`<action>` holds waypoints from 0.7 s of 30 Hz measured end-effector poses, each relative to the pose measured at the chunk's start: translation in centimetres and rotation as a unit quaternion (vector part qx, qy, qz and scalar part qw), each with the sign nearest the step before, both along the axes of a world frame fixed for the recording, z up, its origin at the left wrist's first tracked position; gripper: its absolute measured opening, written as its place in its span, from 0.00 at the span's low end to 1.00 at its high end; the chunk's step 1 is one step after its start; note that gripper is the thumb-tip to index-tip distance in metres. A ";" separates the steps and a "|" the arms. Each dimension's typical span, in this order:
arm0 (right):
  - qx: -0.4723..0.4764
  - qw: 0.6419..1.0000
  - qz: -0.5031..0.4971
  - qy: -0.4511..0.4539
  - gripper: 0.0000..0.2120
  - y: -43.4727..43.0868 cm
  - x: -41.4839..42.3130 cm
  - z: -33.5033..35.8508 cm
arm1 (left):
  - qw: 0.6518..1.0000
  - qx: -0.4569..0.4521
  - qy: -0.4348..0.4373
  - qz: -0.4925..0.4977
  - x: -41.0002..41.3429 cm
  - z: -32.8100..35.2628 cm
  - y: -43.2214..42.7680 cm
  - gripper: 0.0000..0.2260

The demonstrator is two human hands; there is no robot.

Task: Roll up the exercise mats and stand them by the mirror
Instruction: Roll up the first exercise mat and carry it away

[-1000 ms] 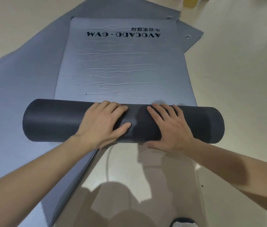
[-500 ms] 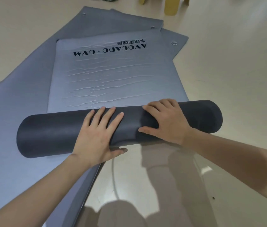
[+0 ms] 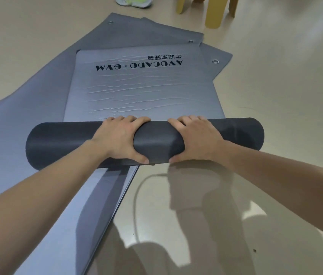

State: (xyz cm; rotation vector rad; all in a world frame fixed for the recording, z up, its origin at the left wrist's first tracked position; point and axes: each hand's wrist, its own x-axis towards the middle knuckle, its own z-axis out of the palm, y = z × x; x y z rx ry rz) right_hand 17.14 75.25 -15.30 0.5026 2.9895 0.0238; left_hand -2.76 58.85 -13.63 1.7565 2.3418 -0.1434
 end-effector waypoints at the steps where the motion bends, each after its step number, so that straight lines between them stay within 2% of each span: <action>1: 0.000 1.000 0.006 0.000 0.53 0.1 -0.2 0.5 | 1.000 -0.002 -0.011 0.004 0.0 0.4 0.2 0.53; 6: -0.033 0.999 0.001 -0.001 0.44 -1.2 1.0 1.6 | 0.999 -0.002 -0.033 0.007 1.7 1.5 -0.9 0.45; 11: -0.115 0.992 0.007 -0.057 0.46 -3.6 3.8 2.8 | 0.989 -0.083 -0.117 0.042 4.9 2.5 -4.3 0.42; 14: -0.204 0.970 0.010 -0.128 0.46 -5.6 5.7 3.6 | 0.954 -0.167 -0.234 0.080 6.9 2.9 -6.7 0.37; 18: -0.349 0.913 0.017 -0.211 0.38 -8.8 8.7 2.7 | 0.867 -0.244 -0.418 0.122 10.2 1.9 -11.3 0.32; 20: -0.377 0.893 0.030 -0.243 0.35 -10.4 10.1 1.7 | 0.841 -0.260 -0.460 0.118 12.1 1.5 -13.7 0.31; 21: -0.391 0.883 0.036 -0.256 0.35 -11.1 10.7 1.2 | 0.843 -0.256 -0.459 0.113 13.0 1.2 -14.8 0.30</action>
